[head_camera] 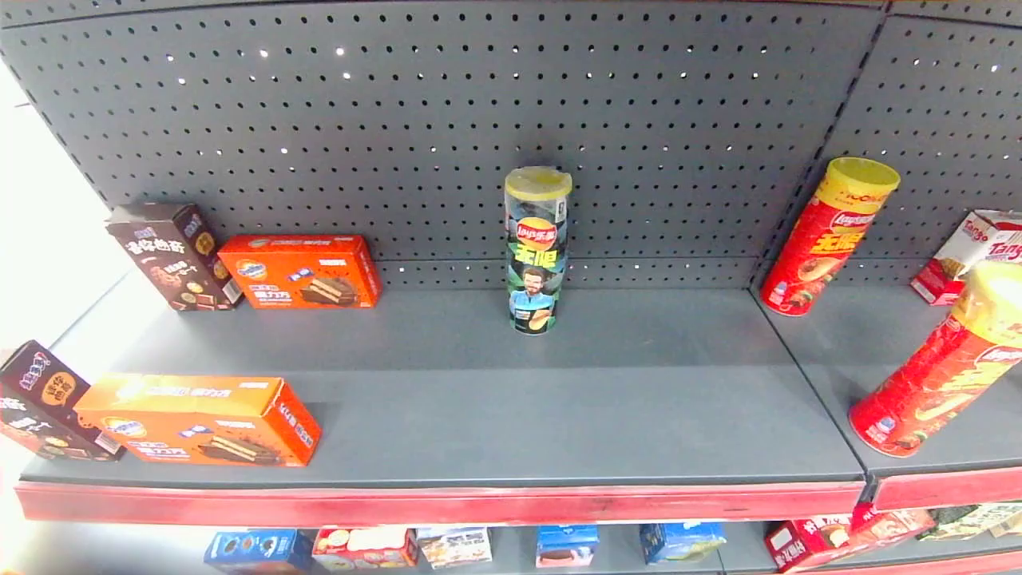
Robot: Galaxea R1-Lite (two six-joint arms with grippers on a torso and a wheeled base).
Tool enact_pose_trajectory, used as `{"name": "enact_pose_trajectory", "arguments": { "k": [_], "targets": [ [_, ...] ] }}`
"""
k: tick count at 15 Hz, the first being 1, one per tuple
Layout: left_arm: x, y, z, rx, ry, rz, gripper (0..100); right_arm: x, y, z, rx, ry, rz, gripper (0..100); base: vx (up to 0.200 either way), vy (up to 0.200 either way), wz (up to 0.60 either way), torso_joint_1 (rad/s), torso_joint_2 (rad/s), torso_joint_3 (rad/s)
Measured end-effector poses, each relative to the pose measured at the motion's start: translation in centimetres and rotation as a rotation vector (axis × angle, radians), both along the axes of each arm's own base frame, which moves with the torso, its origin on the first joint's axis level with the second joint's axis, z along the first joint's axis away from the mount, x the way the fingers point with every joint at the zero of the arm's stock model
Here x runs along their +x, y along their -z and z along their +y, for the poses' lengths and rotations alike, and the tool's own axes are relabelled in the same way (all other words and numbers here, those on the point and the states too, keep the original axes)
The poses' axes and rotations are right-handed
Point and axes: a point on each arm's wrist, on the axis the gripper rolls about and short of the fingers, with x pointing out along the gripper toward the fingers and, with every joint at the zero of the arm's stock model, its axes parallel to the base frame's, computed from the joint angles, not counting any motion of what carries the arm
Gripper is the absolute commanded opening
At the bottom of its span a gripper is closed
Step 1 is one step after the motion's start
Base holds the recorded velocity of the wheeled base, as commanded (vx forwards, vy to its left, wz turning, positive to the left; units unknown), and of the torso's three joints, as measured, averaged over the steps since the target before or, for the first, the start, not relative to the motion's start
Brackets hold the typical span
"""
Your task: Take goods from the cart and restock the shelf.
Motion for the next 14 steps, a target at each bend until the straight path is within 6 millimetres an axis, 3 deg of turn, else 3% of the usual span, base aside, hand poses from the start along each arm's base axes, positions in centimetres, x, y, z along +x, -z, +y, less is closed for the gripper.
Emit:
{"name": "enact_pose_trajectory", "arguments": {
  "k": [10, 14],
  "targets": [
    [0.00, -0.01, 0.00, 0.000, 0.000, 0.000, 100, 0.00, 0.00, 0.00, 0.001, 0.001, 0.000, 100, 0.000, 0.000, 0.60, 0.003, 0.00, 0.000],
    [-0.01, -0.03, 0.00, 0.000, -0.001, -0.001, 100, 0.00, 0.00, 0.00, -0.003, 0.002, -0.001, 100, 0.000, 0.000, 0.00, 0.000, 0.00, 0.000]
  ]
}}
